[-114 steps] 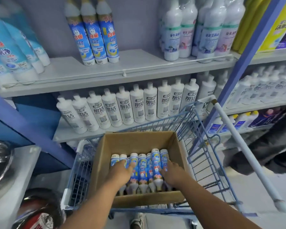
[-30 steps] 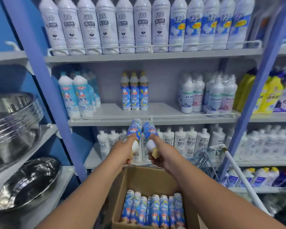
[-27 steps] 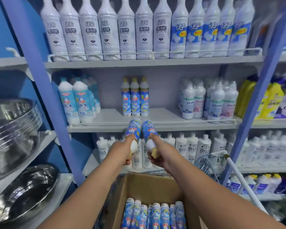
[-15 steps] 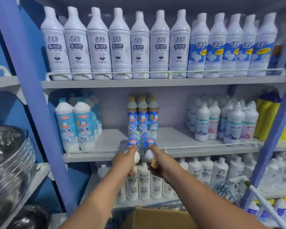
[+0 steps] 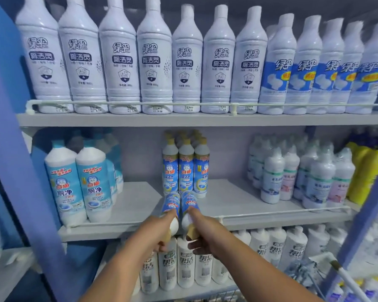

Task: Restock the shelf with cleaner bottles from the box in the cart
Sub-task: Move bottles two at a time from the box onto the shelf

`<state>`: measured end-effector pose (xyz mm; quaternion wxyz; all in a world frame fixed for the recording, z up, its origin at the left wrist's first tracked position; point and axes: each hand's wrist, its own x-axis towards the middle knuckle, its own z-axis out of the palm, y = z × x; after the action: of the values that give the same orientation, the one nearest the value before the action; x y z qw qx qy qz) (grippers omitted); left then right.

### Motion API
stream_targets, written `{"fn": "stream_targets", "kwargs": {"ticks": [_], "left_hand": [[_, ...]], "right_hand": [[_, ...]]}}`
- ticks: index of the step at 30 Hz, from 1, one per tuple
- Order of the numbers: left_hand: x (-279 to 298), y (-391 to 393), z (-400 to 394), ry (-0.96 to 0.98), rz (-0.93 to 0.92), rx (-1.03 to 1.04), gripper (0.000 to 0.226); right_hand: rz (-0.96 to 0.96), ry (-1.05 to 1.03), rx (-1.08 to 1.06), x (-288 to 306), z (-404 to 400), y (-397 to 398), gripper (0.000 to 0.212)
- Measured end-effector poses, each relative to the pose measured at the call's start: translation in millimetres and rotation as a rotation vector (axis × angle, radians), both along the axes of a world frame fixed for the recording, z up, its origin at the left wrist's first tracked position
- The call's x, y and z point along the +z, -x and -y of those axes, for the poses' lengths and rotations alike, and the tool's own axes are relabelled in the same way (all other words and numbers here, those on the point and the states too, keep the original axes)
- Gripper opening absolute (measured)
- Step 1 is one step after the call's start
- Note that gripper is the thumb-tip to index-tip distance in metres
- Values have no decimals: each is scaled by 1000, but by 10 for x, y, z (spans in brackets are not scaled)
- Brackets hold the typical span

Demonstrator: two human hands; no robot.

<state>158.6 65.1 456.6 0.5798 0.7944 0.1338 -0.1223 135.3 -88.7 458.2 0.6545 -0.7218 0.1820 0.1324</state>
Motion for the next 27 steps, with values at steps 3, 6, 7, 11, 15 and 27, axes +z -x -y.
{"fn": "stream_targets", "kwargs": {"ticks": [3,6,7,11,15,27], "left_hand": [[44,79,17,-28,73,-112,42],[7,198,-19,-165,279,-223,36],[-25,233,-61,-183,354,-265,45],[-196,189,-284,-575,551,-373,98],[-232,36,-368,-627,747,-448,84],[41,-190,-398,-387,764,-344,67]], "right_hand": [[115,186,40,13,25,53,52],[313,394,82,-26,81,84,47],[407,484,114,-69,114,82,52],[784,719,295,-222,270,84,71],[980,1067,436,-320,385,40,80],[952,991,356,79,311,-48,55]]}}
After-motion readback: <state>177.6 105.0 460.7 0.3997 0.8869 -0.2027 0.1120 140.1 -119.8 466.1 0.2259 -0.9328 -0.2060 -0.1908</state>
